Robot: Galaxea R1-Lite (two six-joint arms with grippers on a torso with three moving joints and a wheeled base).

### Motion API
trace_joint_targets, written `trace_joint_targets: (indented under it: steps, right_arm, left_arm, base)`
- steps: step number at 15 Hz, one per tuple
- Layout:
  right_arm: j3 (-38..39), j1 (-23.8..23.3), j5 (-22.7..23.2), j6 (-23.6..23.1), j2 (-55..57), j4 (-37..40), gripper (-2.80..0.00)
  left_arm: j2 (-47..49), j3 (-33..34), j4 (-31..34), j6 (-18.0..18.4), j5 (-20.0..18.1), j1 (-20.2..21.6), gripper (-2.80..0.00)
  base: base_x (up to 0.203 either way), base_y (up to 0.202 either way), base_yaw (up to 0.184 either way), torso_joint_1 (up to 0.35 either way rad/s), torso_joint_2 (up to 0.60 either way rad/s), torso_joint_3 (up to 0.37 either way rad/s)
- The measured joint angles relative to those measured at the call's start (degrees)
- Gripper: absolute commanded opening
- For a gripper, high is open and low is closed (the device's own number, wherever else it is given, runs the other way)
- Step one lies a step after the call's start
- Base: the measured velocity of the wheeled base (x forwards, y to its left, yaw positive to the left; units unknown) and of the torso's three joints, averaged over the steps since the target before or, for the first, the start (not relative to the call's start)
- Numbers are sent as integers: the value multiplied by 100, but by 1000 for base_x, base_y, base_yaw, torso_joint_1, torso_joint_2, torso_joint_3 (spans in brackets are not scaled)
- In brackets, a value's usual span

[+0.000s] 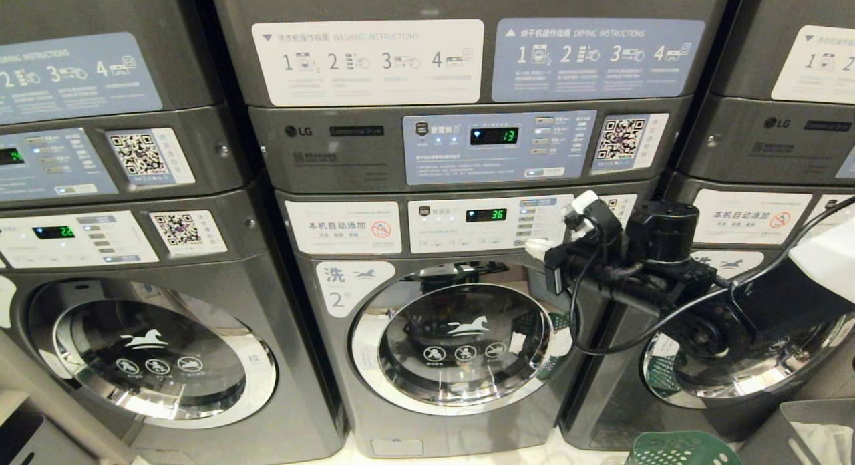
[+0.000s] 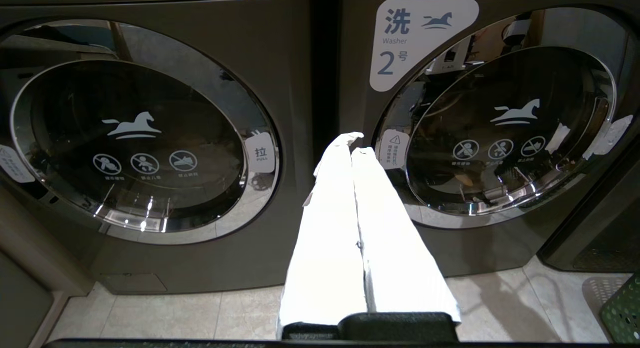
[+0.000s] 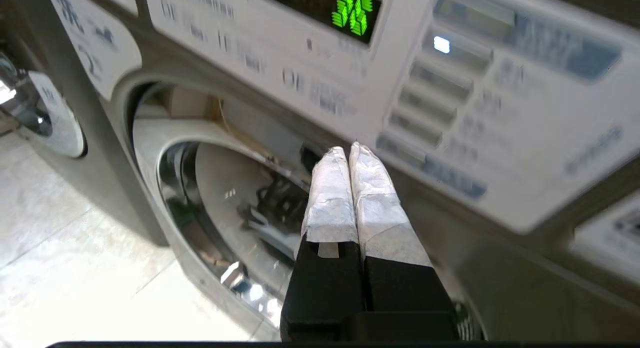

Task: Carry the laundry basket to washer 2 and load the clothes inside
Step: Press the washing machine switch

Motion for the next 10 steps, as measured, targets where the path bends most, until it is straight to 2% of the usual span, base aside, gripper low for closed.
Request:
trace_joint_targets:
  steps: [5, 10]
  right_arm:
    - [338, 2, -179, -6, 172, -229, -280]
    - [-46, -35, -388, 0, 569, -529, -280]
  left_arm:
    - [0, 0, 0, -1, 1, 0, -280]
    - [0, 0, 0, -1, 1, 0, -280]
  base:
    - [0, 0, 0, 0, 0, 0]
    - [0, 0, 0, 0, 0, 0]
